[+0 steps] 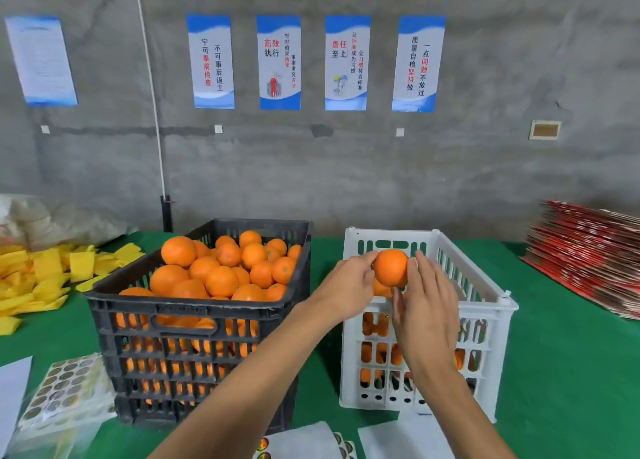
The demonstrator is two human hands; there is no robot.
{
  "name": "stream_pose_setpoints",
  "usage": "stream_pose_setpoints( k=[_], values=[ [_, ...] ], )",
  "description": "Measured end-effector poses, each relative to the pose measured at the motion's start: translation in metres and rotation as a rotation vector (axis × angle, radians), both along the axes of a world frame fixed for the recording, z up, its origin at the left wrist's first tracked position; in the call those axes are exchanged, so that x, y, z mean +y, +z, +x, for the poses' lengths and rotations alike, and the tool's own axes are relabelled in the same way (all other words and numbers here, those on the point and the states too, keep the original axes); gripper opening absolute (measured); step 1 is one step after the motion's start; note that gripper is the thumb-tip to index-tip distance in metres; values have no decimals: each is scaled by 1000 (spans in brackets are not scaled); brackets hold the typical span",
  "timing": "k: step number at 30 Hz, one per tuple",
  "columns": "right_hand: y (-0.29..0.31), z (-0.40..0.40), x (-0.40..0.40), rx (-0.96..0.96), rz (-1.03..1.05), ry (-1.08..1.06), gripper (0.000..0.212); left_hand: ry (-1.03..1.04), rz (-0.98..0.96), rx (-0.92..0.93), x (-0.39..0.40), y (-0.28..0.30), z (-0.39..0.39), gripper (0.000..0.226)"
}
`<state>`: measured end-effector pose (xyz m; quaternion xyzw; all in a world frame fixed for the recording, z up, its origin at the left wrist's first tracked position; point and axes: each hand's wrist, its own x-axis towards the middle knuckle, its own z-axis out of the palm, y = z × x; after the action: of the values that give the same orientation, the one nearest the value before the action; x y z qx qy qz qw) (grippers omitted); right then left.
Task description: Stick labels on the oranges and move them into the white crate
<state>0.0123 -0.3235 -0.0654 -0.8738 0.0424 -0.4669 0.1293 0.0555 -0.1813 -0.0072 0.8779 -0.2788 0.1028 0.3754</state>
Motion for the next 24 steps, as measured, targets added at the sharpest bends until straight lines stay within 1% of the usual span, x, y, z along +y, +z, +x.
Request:
stream_pose_setpoints(
  k=[3,5,7,8,10,11,12,14,16,17,18,21,22,24],
  values=[
    [-10,0,9,37,-43,72,48,29,89,-35,20,-3,9,44],
    [-15,3,24,-7,-66,174,40,130,122,-98,46,-3,23,40],
    [-17,5,44,-18,-78,294,37,279,188,-106,80,0,39,40],
    [-17,5,56,3,-79,356,38,363,227,-73,101,1,48,42],
    [-15,4,83,59,-106,458,45,514,314,50,147,1,62,48],
    [-14,4,96,78,-138,503,48,550,361,124,167,0,66,52],
    [-15,5,109,98,-175,546,50,543,391,191,182,-1,69,52],
    [-17,5,127,135,-223,612,52,441,404,290,194,-3,72,46],
    [-18,5,137,169,-227,642,54,321,564,337,187,-4,73,39],
    [-19,5,140,183,-225,648,55,293,637,336,184,-5,73,39],
    [-20,5,141,194,-218,651,55,280,661,330,182,-6,75,39],
    [-21,6,142,218,-189,679,55,297,526,282,182,-7,79,33],
    [-20,6,141,221,-183,689,55,318,436,228,182,-5,76,39],
    [-18,6,141,221,-144,701,58,404,219,4,181,2,64,60]
  ],
)
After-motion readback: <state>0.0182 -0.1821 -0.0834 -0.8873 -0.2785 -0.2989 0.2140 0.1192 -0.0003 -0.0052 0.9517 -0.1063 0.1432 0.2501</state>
